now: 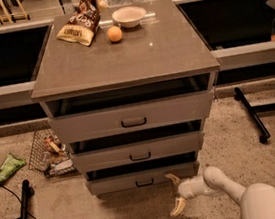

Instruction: Close bottom drawer

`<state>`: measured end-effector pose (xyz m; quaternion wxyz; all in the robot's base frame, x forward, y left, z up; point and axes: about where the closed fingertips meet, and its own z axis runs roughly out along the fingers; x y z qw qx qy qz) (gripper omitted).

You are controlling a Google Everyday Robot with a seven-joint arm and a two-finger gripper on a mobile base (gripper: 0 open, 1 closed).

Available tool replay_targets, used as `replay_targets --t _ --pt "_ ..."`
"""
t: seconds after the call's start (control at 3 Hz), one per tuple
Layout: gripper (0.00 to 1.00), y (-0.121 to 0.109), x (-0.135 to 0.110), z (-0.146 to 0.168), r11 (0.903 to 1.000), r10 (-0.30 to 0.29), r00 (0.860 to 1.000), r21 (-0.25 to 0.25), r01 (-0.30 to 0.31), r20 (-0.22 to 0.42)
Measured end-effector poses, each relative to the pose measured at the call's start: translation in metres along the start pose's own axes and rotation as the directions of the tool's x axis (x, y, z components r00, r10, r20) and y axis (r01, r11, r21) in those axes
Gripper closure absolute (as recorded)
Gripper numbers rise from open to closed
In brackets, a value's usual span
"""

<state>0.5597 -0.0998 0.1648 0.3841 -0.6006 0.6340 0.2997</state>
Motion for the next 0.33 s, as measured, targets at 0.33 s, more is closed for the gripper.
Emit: replay_targets --t 0.33 --pt "0.0 0.0027 -0.0015 0.0042 0.9993 -0.006 1.0 -0.038 0.006 0.008"
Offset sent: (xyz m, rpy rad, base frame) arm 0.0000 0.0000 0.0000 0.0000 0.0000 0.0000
